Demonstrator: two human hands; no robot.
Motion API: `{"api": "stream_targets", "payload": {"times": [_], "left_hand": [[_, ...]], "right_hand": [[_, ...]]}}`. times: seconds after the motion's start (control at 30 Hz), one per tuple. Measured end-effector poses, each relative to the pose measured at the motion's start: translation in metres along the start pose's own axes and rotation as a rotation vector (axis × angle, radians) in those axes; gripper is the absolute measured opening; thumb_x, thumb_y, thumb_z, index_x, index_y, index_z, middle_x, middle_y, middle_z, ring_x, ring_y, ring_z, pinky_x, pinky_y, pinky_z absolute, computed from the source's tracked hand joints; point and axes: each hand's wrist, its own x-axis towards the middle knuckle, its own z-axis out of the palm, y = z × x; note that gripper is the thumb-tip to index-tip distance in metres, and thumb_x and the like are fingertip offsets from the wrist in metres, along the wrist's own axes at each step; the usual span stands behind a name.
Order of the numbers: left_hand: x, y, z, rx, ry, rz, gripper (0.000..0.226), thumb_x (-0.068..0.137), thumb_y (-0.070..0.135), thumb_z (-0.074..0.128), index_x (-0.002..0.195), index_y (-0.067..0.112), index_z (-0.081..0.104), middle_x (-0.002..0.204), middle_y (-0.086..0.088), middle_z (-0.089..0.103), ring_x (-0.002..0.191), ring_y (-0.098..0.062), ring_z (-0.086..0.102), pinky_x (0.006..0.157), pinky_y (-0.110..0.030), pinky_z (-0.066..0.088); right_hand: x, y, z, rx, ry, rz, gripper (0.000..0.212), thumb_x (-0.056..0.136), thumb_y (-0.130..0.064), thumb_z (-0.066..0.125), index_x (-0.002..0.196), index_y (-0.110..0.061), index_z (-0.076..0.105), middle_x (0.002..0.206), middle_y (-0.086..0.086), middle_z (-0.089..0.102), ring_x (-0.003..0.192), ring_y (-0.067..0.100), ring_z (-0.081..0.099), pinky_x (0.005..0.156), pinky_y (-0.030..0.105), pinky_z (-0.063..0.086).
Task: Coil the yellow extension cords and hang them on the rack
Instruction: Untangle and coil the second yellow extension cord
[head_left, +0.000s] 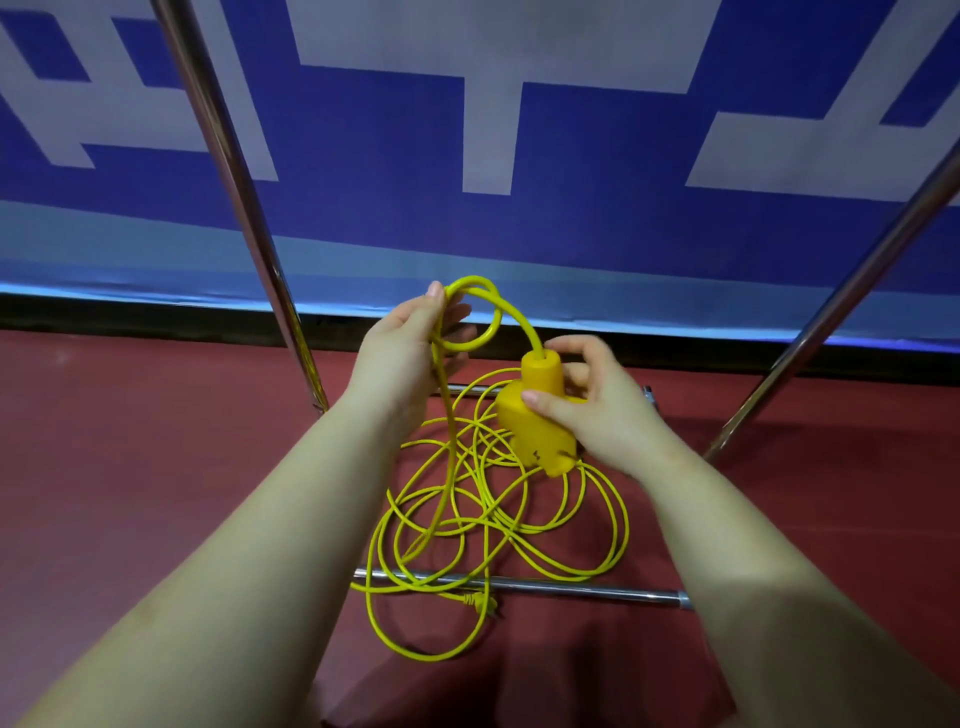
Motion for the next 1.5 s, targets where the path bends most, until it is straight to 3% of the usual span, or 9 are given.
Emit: {"api": "stream_targets", "payload": {"times": [0.23, 0.47, 0.6, 0.77, 0.93, 1.07, 1.17, 1.4, 1.5], "left_hand": [[-0.002, 0.006, -0.006, 0.168, -0.074, -0.080, 0.026, 0.096, 0.039, 0.049, 0.103, 0.022, 0.067, 0.100, -0.004, 0.073, 0.063, -0.002, 0.067, 0.059, -0.020, 0.046], [-0.010, 0.006, -0.007, 0.096, -0.329, -0.318, 0.027, 0.096, 0.037, 0.046, 0.109, 0.021, 0.065, 0.089, -0.003, 0.075, 0.069, -0.014, 0.070, 0.061, -0.022, 0.054], [-0.011, 0.000, -0.007, 0.119, -0.407, -0.340, 0.029, 0.093, 0.033, 0.050, 0.116, 0.020, 0.063, 0.107, -0.010, 0.072, 0.086, -0.021, 0.070, 0.074, -0.029, 0.055], [-0.013, -0.011, -0.002, 0.092, -0.425, -0.276, 0.025, 0.079, 0.024, 0.062, 0.102, 0.015, 0.066, 0.094, -0.009, 0.074, 0.083, -0.019, 0.072, 0.079, -0.030, 0.057], [-0.012, -0.016, 0.008, -0.017, -0.414, -0.209, 0.045, 0.074, 0.025, 0.064, 0.117, 0.011, 0.063, 0.094, -0.011, 0.072, 0.083, -0.019, 0.070, 0.083, -0.032, 0.055], [-0.008, -0.017, 0.008, -0.030, -0.431, -0.205, 0.038, 0.071, 0.021, 0.066, 0.108, 0.013, 0.064, 0.083, -0.007, 0.074, 0.078, -0.019, 0.071, 0.080, -0.031, 0.056], [-0.010, -0.018, 0.010, 0.033, -0.454, -0.212, 0.038, 0.066, 0.021, 0.067, 0.103, 0.013, 0.064, 0.088, -0.008, 0.074, 0.079, -0.020, 0.072, 0.076, -0.030, 0.058], [-0.010, -0.019, 0.007, 0.456, -0.329, -0.163, 0.043, 0.078, 0.059, 0.060, 0.094, 0.020, 0.070, 0.096, -0.002, 0.074, 0.097, -0.022, 0.069, 0.096, -0.040, 0.048], [-0.011, -0.024, 0.007, 0.624, -0.292, -0.195, 0.045, 0.088, 0.061, 0.048, 0.083, 0.022, 0.069, 0.090, 0.000, 0.072, 0.096, -0.023, 0.066, 0.080, -0.029, 0.045]], "right_hand": [[-0.001, -0.009, -0.017, -0.106, 0.133, -0.123, 0.036, 0.076, -0.016, 0.076, 0.092, -0.040, 0.054, 0.092, -0.008, 0.065, 0.083, 0.010, 0.063, 0.079, 0.029, 0.052], [-0.001, -0.011, -0.029, -0.437, 0.030, -0.144, 0.051, 0.075, -0.027, 0.076, 0.124, -0.027, 0.060, 0.092, -0.013, 0.052, 0.095, 0.012, 0.054, 0.088, 0.024, 0.040], [-0.001, -0.015, -0.029, -0.394, -0.055, -0.132, 0.053, 0.072, -0.029, 0.078, 0.123, -0.030, 0.061, 0.095, -0.013, 0.057, 0.097, 0.010, 0.058, 0.091, 0.028, 0.043], [-0.006, -0.022, -0.025, -0.196, -0.047, -0.093, 0.062, 0.065, -0.022, 0.083, 0.117, -0.035, 0.052, 0.092, -0.003, 0.066, 0.074, 0.012, 0.061, 0.076, 0.029, 0.051], [-0.007, -0.024, -0.020, -0.043, 0.092, -0.066, 0.061, 0.066, -0.022, 0.083, 0.112, -0.036, 0.045, 0.100, -0.006, 0.064, 0.062, 0.002, 0.059, 0.065, 0.024, 0.045], [-0.006, -0.019, -0.019, -0.056, 0.042, -0.071, 0.056, 0.071, -0.025, 0.080, 0.116, -0.043, 0.052, 0.117, -0.010, 0.058, 0.082, 0.005, 0.063, 0.083, 0.032, 0.053], [-0.005, -0.018, -0.020, -0.008, -0.026, -0.067, 0.040, 0.075, -0.015, 0.076, 0.104, -0.036, 0.059, 0.107, -0.010, 0.065, 0.103, 0.005, 0.061, 0.098, 0.037, 0.049], [-0.002, -0.019, -0.024, 0.246, 0.056, 0.006, 0.028, 0.077, -0.009, 0.070, 0.100, -0.024, 0.062, 0.100, 0.000, 0.066, 0.088, 0.008, 0.064, 0.071, 0.017, 0.052], [0.001, -0.018, -0.024, 0.324, 0.139, 0.027, 0.026, 0.077, -0.009, 0.071, 0.096, -0.026, 0.063, 0.101, 0.003, 0.066, 0.093, 0.014, 0.064, 0.076, 0.024, 0.053]]}}
